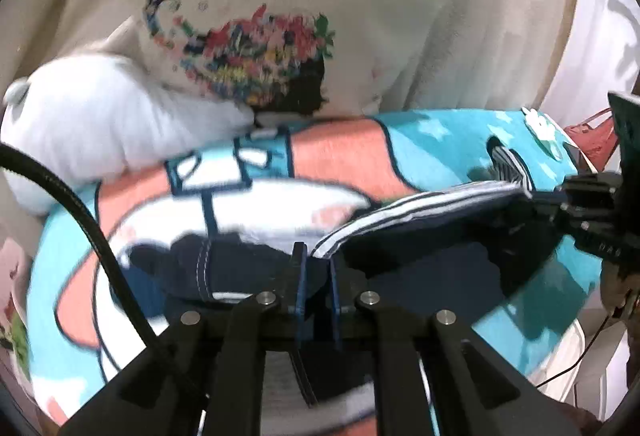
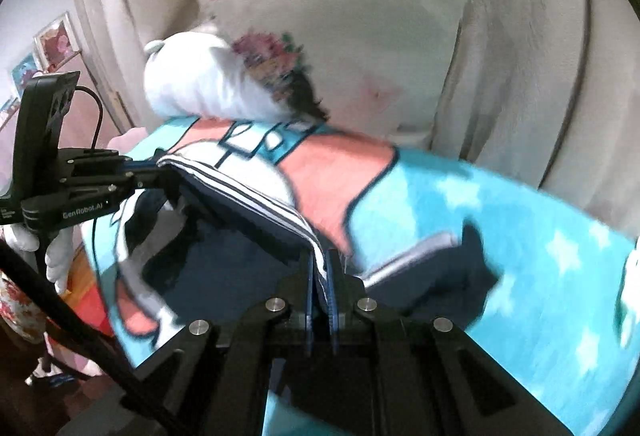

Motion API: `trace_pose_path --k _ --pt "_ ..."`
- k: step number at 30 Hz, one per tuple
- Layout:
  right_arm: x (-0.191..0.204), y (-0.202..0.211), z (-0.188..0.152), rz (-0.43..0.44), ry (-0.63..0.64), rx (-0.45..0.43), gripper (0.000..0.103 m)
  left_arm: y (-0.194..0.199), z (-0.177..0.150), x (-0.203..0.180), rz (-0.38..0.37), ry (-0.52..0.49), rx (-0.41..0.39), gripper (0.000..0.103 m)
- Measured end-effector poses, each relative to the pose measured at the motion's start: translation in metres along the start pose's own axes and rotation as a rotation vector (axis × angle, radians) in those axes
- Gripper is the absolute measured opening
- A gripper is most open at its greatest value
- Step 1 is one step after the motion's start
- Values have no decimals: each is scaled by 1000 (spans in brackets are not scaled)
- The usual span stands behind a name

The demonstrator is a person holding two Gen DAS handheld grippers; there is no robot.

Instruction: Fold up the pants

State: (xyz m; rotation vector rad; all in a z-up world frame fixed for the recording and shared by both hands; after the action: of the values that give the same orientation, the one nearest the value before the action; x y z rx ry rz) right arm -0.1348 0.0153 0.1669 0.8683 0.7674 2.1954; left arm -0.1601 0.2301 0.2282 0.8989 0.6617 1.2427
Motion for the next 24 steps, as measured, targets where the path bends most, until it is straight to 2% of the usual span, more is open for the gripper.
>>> trace_pose_path --k 6,9,13,15,17,19,21,24 --pt "11 -6 -61 25 -76 30 7 -12 -54 -3 -18 92 49 13" --pt "8 -4 -78 17 -116 33 7 -18 -67 -5 -39 110 76 13" --pt "4 7 -90 5 -149 35 13 -10 -71 -7 -41 110 50 17" --pt "-1 18 -89 -25 -159 19 16 1 -73 -4 -39 127 25 29" --pt "-7 31 -81 -65 -170 -16 25 10 -78 5 -57 160 7 41" --pt "-11 44 -68 -104 -170 -70 49 20 -86 20 -61 218 -8 43" --pt "-12 49 -53 -135 -162 -108 62 27 -91 35 -53 264 -18 43" --pt "-7 33 -26 -168 -132 -110 66 38 -94 53 -50 329 -42 43"
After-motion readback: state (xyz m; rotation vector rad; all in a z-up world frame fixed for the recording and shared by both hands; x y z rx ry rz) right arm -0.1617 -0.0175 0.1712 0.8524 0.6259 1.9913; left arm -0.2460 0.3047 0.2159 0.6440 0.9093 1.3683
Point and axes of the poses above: each gripper's, at about its wrist camera, not at the fingertips, and y roughly against the way its jaws point, x to its left, z to its top, the point moved 3 cm from there along -y, roughly the way its jaws point, and after that the axes turned 1 degree about -y, right-handed, at the moved point
